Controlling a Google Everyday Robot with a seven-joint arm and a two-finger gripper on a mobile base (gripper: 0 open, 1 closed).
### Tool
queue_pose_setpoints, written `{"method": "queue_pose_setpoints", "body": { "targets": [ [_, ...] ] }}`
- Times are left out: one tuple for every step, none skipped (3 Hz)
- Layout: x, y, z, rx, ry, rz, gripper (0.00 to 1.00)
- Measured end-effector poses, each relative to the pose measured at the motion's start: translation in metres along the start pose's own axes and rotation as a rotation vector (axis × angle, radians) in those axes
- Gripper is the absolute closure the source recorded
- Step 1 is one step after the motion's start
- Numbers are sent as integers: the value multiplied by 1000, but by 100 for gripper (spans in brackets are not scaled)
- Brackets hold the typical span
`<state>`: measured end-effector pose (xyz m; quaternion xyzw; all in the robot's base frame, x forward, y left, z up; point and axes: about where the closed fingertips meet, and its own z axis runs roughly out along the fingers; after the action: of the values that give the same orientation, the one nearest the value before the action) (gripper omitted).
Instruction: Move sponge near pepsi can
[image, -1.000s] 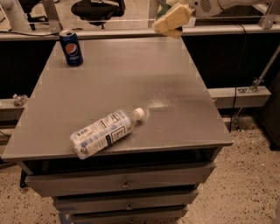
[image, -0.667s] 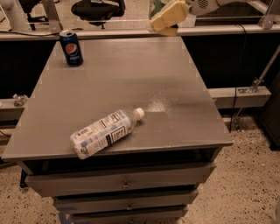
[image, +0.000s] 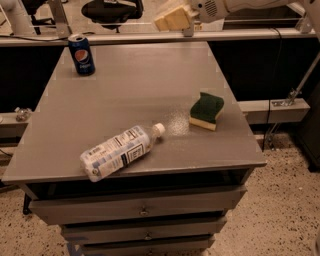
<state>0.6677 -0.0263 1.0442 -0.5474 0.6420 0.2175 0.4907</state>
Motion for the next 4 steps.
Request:
{"method": "queue_pose_setpoints", "body": {
  "targets": [
    [7, 10, 15, -20, 17, 0, 84],
    [27, 17, 14, -30, 61, 18, 84],
    [59, 30, 4, -40, 156, 19, 59],
    [99, 41, -11, -41, 260, 27, 36]
  ]
}}
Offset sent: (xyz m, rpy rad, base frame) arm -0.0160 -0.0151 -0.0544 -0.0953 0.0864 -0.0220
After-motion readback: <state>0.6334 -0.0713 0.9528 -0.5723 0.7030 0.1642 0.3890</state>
